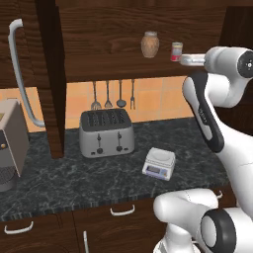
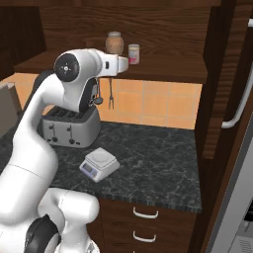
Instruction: Pick the canned food and place it on the digital scale for weighing, and close the cabinet.
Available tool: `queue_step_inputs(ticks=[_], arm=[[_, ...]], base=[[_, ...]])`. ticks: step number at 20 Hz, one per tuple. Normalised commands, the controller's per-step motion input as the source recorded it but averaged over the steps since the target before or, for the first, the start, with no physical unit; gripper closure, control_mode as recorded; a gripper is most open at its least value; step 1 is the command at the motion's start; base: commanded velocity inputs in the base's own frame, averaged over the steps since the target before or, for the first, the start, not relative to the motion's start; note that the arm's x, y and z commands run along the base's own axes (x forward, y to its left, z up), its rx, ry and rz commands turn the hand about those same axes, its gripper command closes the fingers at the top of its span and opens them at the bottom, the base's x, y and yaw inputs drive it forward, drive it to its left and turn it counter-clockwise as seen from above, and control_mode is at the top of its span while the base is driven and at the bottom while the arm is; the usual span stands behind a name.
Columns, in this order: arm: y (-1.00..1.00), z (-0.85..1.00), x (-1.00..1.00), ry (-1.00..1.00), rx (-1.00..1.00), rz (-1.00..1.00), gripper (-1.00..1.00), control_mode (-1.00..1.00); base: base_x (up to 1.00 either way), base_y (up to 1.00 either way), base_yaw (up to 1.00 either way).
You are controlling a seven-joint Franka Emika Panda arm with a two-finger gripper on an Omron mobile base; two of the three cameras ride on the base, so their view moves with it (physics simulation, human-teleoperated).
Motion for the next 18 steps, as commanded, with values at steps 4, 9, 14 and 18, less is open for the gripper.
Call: queue_step_inputs(ticks=[4, 9, 14, 18], arm=[[-0.07, 0.03, 0.53, 0.00, 0.01, 0.00, -1.00, -1.00], [-0.24, 0.00, 0.55, 0.00, 0.04, 0.00, -1.00, -1.00], [-0.03, 0.00, 0.69, 0.00, 0.00, 0.00, -1.00, -1.00], [0.00, 0.00, 0.59, 0.00, 0.00, 0.00, -1.00, -1.00]], base=[[0.00, 0.00, 0.00], [0.00, 0.00, 0.00], [0.00, 0.00, 0.00], [0.00, 0.00, 0.00]])
